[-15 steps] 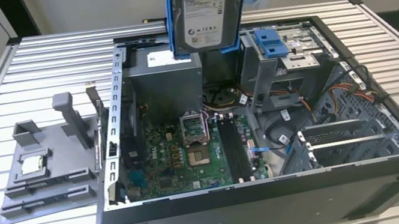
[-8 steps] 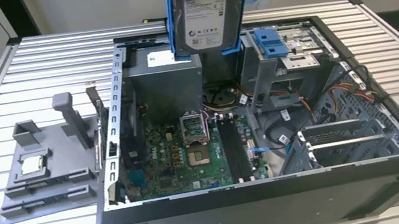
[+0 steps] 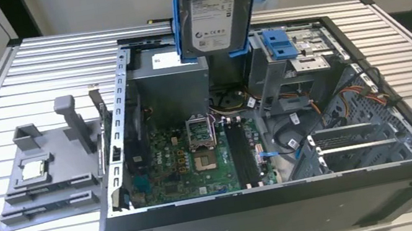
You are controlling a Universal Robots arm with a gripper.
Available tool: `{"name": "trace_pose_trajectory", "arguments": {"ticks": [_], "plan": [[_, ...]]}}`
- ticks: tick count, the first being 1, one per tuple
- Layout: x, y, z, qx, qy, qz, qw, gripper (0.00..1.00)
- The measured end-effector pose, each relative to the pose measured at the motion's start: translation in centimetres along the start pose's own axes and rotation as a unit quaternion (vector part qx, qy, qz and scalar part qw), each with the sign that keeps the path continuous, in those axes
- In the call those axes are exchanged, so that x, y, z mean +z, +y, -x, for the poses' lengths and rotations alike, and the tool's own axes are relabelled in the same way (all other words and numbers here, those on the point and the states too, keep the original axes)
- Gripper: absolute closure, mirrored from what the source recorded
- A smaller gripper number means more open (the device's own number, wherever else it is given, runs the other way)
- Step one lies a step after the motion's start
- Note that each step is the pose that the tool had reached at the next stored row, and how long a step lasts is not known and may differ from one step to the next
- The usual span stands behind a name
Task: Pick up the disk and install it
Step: 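Pick up the disk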
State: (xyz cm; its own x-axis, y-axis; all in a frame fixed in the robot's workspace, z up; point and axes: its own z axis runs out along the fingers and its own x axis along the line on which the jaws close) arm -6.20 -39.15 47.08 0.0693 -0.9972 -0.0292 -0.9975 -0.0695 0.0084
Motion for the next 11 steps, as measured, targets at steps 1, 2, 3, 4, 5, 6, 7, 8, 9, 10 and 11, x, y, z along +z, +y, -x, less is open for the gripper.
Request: {"name": "trace_pose_trajectory", "arguments": {"ticks": [1,2,3,4,5,6,7,8,9,10,11], "plan": [[0.0,-0.09,-0.17,0.0,0.0001,0.0,1.0,1.0],[0.0,-0.19,-0.35,0.0,0.0,0.0,1.0,1.0],[0.0,-0.29,-0.54,0.0,0.0001,0.0001,1.0,1.0],[0.0,-0.39,-0.72,0.0,0.0001,0.0001,1.0,1.0],[0.0,-0.51,-0.92,0.0,0.0001,0.0001,1.0,1.0],[0.0,-0.63,-1.12,0.0,0.0001,0.0001,1.0,1.0],[-0.01,-0.75,-1.32,0.0,0.0001,0.0001,1.0,1.0],[0.0,-0.85,-1.52,0.0,0.0001,0.0001,1.0,1.0],[0.0,-0.94,-1.74,0.0,0.0001,0.0001,1.0,1.0],[0.0,-1.03,-1.98,0.0,0.0001,0.0001,1.0,1.0],[0.01,-1.11,-2.2,0.0,0.0001,0.0001,1.0,1.0]]}}
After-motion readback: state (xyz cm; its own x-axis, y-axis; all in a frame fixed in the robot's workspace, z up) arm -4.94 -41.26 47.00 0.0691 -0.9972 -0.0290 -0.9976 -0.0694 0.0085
